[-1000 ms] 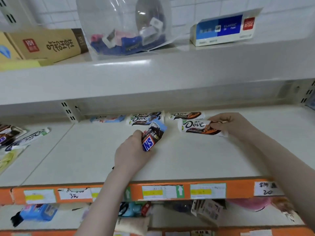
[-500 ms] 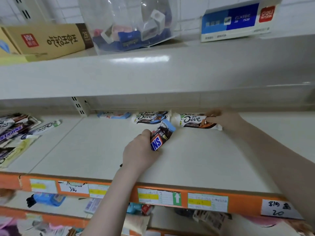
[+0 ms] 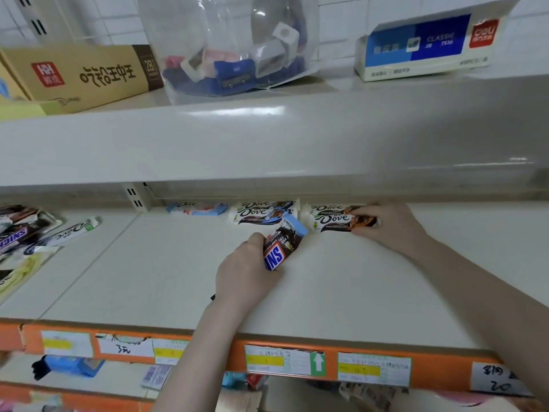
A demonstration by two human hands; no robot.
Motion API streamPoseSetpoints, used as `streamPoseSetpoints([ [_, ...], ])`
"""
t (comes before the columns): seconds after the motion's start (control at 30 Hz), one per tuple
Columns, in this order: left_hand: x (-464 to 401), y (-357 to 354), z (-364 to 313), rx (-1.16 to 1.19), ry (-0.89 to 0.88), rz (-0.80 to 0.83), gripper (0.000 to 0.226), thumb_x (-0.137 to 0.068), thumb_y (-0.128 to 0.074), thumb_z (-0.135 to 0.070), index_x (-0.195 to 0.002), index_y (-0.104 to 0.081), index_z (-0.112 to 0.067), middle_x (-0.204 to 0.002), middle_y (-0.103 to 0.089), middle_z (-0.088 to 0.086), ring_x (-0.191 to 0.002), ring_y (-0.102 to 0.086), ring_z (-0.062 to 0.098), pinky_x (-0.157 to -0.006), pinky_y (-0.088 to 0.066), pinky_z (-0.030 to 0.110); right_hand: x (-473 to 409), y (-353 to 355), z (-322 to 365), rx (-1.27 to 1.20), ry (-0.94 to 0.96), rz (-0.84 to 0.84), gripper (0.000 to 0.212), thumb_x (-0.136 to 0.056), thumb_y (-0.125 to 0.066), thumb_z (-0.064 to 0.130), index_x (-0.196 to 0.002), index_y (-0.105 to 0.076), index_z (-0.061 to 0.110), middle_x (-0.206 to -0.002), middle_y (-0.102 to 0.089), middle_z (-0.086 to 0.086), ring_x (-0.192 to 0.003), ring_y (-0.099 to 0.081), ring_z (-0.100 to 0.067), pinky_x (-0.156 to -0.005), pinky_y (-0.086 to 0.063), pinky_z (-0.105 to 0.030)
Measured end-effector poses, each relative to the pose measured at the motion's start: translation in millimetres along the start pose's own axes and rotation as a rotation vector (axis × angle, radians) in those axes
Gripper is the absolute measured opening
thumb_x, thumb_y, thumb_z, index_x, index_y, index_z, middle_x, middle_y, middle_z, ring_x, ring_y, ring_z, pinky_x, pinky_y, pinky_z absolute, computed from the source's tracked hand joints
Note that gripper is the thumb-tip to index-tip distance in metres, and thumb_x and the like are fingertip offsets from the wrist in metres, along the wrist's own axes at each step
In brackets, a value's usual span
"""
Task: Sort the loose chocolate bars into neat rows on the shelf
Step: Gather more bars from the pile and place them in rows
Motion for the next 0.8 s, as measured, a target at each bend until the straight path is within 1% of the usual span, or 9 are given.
streamPoseSetpoints([
  [0.1, -0.1, -1.1, 0.5, 0.001, -0.003, 0.009, 0.031, -0.079, -0.061, -0.030, -0.101, -0.044, -0.017, -0.094, -0.058, 0.001, -0.083, -0.056, 0.023, -0.062, -0.037, 0.027, -2.9, -1.6, 3.6, 0.044, 0.001, -0.022, 0.039, -0.072, -0.074, 0.034, -0.110, -0.067, 0.031, -0.096, -0.068, -0.006, -0.093, -0.060, -0.024, -0.077, -0.037, -0.029],
  [0.23, -0.7, -1.8, 0.3, -0.001, -0.022, 0.031, 0.031, -0.078, -0.061, -0.029, -0.103, -0.045, -0.018, -0.093, -0.057, -0.001, -0.080, -0.053, 0.020, -0.062, -0.037, 0.026, -8.1, -5.9, 3.3, 0.050, -0.035, -0.030, 0.038, -0.073, -0.071, 0.034, -0.111, -0.066, 0.031, -0.100, -0.067, -0.004, -0.096, -0.059, -0.023, -0.084, -0.042, -0.035],
  [0.33, -0.4, -2.1, -2.2, -0.009, -0.060, 0.057, 0.032, -0.078, -0.061, -0.029, -0.104, -0.046, -0.018, -0.094, -0.056, -0.002, -0.080, -0.051, 0.019, -0.063, -0.036, 0.026, -9.5, -7.2, 3.9, 0.100, -0.073, -0.025, 0.039, -0.076, -0.068, 0.035, -0.114, -0.065, 0.031, -0.100, -0.065, -0.007, -0.100, -0.056, -0.025, -0.084, -0.040, -0.033],
  [0.43, 0.5, -2.0, -5.2, -0.010, -0.103, 0.082, 0.033, -0.077, -0.062, -0.030, -0.104, -0.045, -0.019, -0.096, -0.057, -0.001, -0.084, -0.053, 0.020, -0.064, -0.037, 0.027, -3.4, 3.5, 18.4, 0.102, -0.060, -0.102, 0.033, -0.080, -0.062, 0.034, -0.112, -0.066, 0.025, -0.102, -0.063, -0.008, -0.105, -0.052, -0.029, -0.086, -0.037, -0.032],
  [0.5, 0.6, -1.7, -6.5, -0.018, -0.127, 0.094, 0.033, -0.078, -0.062, -0.031, -0.104, -0.045, -0.020, -0.097, -0.057, 0.000, -0.080, -0.050, 0.018, -0.064, -0.037, 0.027, 5.5, 12.3, 34.2, -0.006, -0.055, -0.115, 0.025, -0.084, -0.060, 0.032, -0.105, -0.069, 0.022, -0.095, -0.064, -0.005, -0.098, -0.053, -0.025, -0.080, -0.037, -0.029],
  [0.57, 1.3, -1.6, -7.9, -0.033, -0.143, 0.102, 0.034, -0.078, -0.062, -0.032, -0.103, -0.044, -0.020, -0.095, -0.055, -0.002, -0.077, -0.045, 0.016, -0.064, -0.036, 0.026, 18.9, 15.5, 56.3, -0.161, -0.034, -0.065, 0.011, -0.085, -0.061, 0.028, -0.090, -0.069, 0.022, -0.079, -0.064, 0.000, -0.080, -0.056, -0.021, -0.067, -0.038, -0.025],
  [0.6, 1.5, -1.8, -8.8, -0.039, -0.150, 0.107, 0.034, -0.078, -0.062, -0.032, -0.104, -0.044, -0.020, -0.094, -0.054, -0.002, -0.077, -0.044, 0.015, -0.063, -0.035, 0.026, 27.0, 14.7, 69.9, -0.227, -0.016, -0.028, 0.009, -0.085, -0.061, 0.028, -0.084, -0.068, 0.022, -0.075, -0.064, 0.001, -0.075, -0.056, -0.019, -0.065, -0.038, -0.023],
  [0.73, 2.7, -2.2, -15.2, -0.062, -0.187, 0.121, 0.036, -0.078, -0.061, -0.032, -0.108, -0.045, -0.020, -0.100, -0.057, 0.000, -0.086, -0.053, 0.019, -0.064, -0.035, 0.026, 53.5, -0.6, 110.2, -0.391, 0.009, 0.147, 0.014, -0.085, -0.062, 0.026, -0.072, -0.065, 0.025, -0.074, -0.066, -0.003, -0.065, -0.056, -0.012, -0.066, -0.042, -0.027],
  [0.8, 3.4, -2.6, -17.2, -0.079, -0.205, 0.125, 0.035, -0.078, -0.061, -0.031, -0.108, -0.045, -0.019, -0.102, -0.058, 0.000, -0.092, -0.056, 0.021, -0.065, -0.035, 0.026, 58.1, -7.1, 114.0, -0.448, -0.034, 0.176, 0.014, -0.084, -0.063, 0.028, -0.071, -0.065, 0.025, -0.071, -0.067, -0.002, -0.061, -0.056, -0.005, -0.063, -0.045, -0.023],
])
Point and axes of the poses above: each hand's wrist, its own x-axis away from the middle knuckle, its own y-axis out of the back of the hand, z = x × y, the point moved 10 cm from there along -x, towards the middle knuckle
